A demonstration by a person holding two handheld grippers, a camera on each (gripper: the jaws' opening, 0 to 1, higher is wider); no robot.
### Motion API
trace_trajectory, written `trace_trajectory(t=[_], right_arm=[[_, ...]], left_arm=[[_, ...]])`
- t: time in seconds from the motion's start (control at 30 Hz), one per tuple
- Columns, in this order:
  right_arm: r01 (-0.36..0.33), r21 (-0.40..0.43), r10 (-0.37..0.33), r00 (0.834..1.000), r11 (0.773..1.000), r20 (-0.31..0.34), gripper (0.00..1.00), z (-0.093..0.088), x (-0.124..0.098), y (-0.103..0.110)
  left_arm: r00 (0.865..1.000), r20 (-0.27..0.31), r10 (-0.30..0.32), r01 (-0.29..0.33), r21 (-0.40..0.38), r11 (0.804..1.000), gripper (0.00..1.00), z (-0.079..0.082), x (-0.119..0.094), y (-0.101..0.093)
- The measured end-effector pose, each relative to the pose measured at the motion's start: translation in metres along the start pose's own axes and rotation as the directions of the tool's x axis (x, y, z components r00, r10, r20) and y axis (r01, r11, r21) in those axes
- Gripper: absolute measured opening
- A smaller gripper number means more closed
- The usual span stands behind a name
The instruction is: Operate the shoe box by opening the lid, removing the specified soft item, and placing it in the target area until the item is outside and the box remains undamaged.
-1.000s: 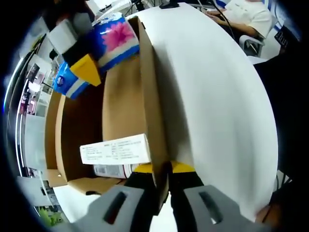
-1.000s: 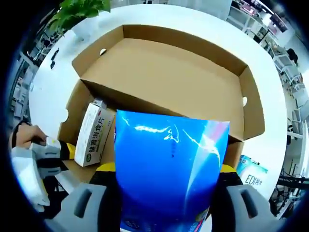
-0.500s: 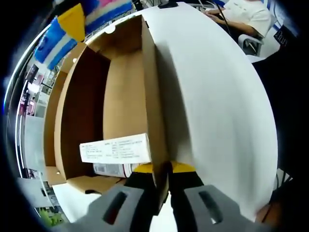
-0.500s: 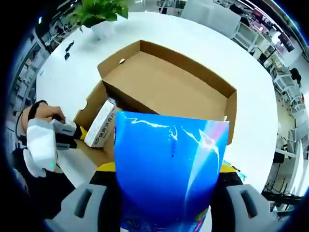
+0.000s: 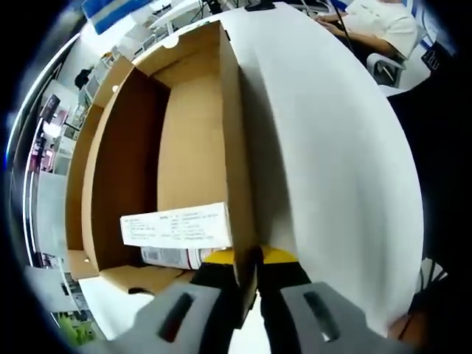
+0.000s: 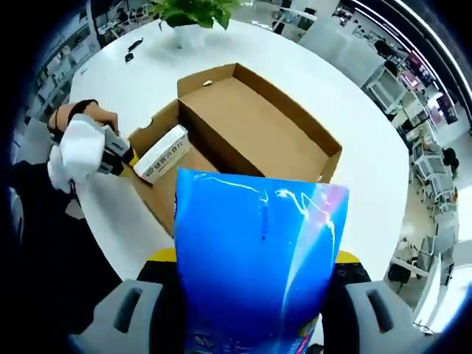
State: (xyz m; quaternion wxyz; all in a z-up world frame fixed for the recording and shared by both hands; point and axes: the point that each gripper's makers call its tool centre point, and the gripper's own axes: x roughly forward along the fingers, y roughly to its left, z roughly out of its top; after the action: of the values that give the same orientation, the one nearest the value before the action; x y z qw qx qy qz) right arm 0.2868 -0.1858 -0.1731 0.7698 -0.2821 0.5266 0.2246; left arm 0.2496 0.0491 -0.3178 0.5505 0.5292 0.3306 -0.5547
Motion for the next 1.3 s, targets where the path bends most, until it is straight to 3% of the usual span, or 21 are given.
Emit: trace_trajectory(t=[0.53,0.7,0.83,0.97,1.0,1.03,1.1,1.3], right_arm=[[-0.005,-0.155,0.007,1.0,0.988,0.015,0.74,-0.07,-0.014,-0.009],[-0.007,-0.197,0.006,1.0,0.98,-0.002,0.73,-0.087,-0.012,-0.005],[-0.044,-0.278,0.043,0.999,0.96,-0.007,0.73,-0.104,-0.004,0.002],[-0.048,-0.279,0.047,0.999,0.959,-0.012,0.73,-0.108,-0.001,0.002],[-0.062,-0.333,0.058,0.998,0.941,-0.023,0.73,-0.119,0.004,-0.001],[-0.066,-0.342,0.061,0.998,0.937,-0.025,0.73,-0.123,0.006,-0.002],[-0.069,-0.351,0.063,0.998,0.934,-0.028,0.73,-0.127,0.008,-0.004],[-0.118,-0.444,0.117,0.993,0.888,-0.03,0.73,-0.137,0.019,-0.001]], left_arm=[[1.0,-0.019,0.002,-0.002,0.01,1.0,0.07,-0.001,-0.001,-0.002],[1.0,0.009,-0.019,0.019,0.007,1.0,0.07,0.0,-0.002,-0.004],[1.0,0.008,-0.026,0.026,0.007,1.0,0.07,0.0,-0.002,-0.003],[1.0,-0.003,-0.023,0.023,-0.008,1.0,0.07,0.0,-0.001,0.0],[1.0,-0.007,-0.021,0.021,-0.013,1.0,0.07,-0.001,0.0,0.0],[1.0,-0.01,-0.02,0.02,-0.02,1.0,0.07,-0.001,0.0,0.001],[1.0,-0.014,-0.018,0.018,-0.025,1.0,0.07,-0.001,0.0,0.001],[1.0,-0.026,-0.012,0.011,-0.023,1.0,0.07,-0.002,0.001,0.002]])
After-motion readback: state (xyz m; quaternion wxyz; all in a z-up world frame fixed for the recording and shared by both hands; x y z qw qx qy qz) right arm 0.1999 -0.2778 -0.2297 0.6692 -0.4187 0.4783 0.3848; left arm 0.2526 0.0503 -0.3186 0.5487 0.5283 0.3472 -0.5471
